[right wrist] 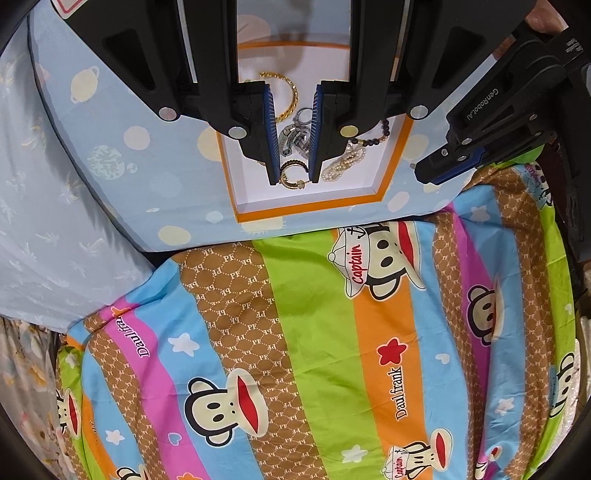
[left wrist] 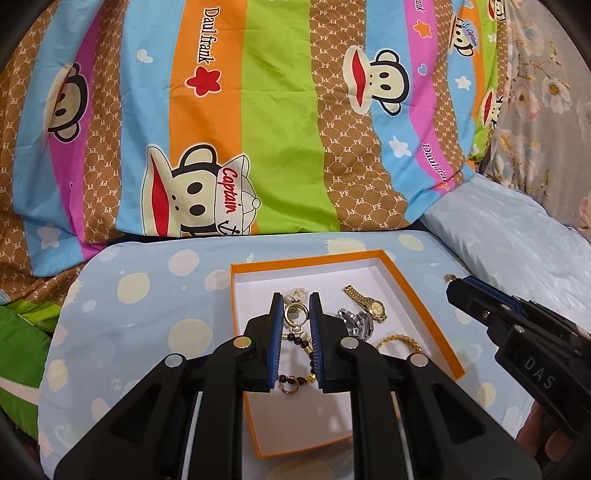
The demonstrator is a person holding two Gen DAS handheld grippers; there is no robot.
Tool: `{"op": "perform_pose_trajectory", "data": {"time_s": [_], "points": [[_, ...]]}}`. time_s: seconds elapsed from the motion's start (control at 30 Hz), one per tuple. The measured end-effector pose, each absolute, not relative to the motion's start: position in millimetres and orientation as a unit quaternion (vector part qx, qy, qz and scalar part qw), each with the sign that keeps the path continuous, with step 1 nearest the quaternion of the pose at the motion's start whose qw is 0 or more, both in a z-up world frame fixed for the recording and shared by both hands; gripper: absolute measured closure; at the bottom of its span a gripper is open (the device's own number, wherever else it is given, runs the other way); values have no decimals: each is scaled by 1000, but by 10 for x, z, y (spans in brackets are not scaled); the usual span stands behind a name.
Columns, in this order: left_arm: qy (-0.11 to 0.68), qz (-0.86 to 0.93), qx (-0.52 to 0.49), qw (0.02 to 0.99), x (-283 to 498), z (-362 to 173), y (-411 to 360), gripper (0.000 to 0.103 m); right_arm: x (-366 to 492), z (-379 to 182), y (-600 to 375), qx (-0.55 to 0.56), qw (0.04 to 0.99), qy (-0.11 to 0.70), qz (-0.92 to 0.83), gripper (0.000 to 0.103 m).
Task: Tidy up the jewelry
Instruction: 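Lower both earrings into the orange box and open both tools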
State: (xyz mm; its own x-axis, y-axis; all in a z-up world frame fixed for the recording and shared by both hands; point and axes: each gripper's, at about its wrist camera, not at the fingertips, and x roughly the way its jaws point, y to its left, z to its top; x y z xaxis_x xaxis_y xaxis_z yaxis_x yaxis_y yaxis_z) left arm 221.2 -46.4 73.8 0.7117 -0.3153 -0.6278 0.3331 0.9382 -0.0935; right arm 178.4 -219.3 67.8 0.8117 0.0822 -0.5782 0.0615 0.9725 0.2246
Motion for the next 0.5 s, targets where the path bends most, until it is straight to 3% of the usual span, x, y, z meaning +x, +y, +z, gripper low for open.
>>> {"op": "perform_pose_trajectory", "data": {"time_s": [0.5], "points": [[356,-162,20,920,2571,471,-581,90,2143,369,-2204,112,935,336,4,88]]}}
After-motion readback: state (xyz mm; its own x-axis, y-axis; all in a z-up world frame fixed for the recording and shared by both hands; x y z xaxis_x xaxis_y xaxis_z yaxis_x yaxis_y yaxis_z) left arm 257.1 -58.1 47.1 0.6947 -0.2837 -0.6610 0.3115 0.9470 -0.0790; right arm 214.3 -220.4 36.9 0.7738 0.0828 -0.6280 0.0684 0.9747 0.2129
